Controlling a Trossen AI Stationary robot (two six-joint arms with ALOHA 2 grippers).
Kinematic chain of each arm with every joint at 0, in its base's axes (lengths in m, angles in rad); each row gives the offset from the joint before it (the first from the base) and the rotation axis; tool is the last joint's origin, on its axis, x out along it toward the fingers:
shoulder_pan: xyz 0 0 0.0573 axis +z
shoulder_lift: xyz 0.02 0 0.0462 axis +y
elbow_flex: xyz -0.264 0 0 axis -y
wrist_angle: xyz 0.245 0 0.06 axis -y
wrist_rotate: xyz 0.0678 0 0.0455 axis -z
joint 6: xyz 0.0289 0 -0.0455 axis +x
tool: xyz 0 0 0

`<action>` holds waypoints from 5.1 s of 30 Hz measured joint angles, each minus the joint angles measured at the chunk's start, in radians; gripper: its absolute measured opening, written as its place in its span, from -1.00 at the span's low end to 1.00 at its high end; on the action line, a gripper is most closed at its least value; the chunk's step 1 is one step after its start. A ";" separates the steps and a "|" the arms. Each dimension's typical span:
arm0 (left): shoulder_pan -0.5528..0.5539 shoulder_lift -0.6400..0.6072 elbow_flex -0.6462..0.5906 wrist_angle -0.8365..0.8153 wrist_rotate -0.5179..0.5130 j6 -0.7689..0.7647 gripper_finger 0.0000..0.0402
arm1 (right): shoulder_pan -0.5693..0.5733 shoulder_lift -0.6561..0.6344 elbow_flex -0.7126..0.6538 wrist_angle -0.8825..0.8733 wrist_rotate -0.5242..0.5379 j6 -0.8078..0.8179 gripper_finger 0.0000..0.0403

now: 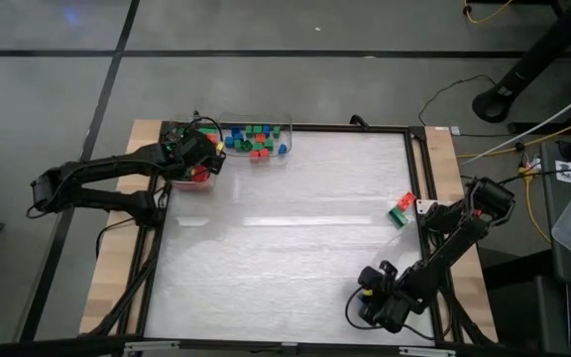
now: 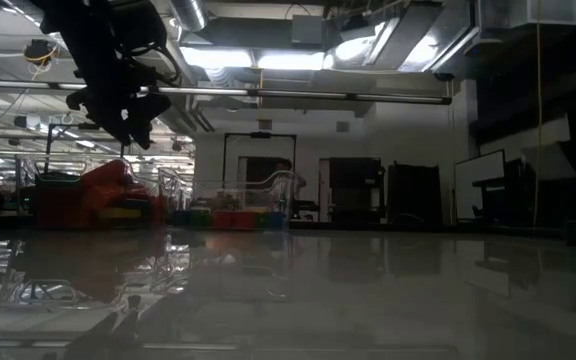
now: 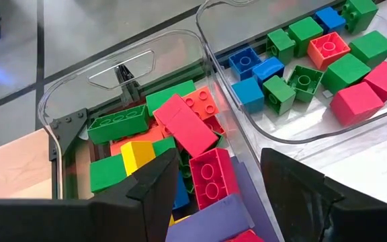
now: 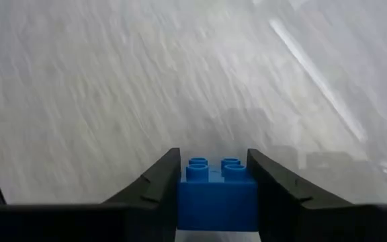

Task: Sort blocks by size
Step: Put the small blue game piece into the right transparent bin

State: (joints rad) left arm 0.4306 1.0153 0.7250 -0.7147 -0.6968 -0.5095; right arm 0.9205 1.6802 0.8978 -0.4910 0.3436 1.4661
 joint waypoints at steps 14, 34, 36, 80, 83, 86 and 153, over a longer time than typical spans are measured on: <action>-0.026 0.000 0.000 0.000 0.014 -0.015 0.00 | -0.278 0.000 0.000 0.117 0.177 -0.306 -0.30; -0.134 0.000 0.000 0.001 0.014 -0.021 0.00 | -1.133 -0.001 0.000 1.168 -0.060 -1.161 -0.27; -0.137 0.000 0.000 0.002 0.014 -0.021 0.00 | -1.191 0.000 0.000 1.196 -0.077 -1.160 -0.22; -0.137 0.000 0.000 0.095 0.014 0.012 0.00 | -1.301 0.273 0.463 0.773 -0.459 -1.157 0.13; -0.137 0.000 0.000 0.094 0.014 0.023 0.00 | -1.297 0.216 0.463 0.631 -0.654 -1.149 0.13; -0.137 0.000 0.000 0.092 0.014 0.027 0.00 | -1.268 0.149 0.464 0.450 -0.765 -1.130 0.13; -0.137 0.000 0.000 0.068 0.014 -0.016 0.00 | 0.041 0.198 0.461 -0.591 -0.295 0.192 0.13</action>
State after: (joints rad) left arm 0.2939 1.0157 0.7254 -0.6472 -0.6830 -0.5250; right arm 0.9619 1.8786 1.3590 -1.0815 0.0490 1.6581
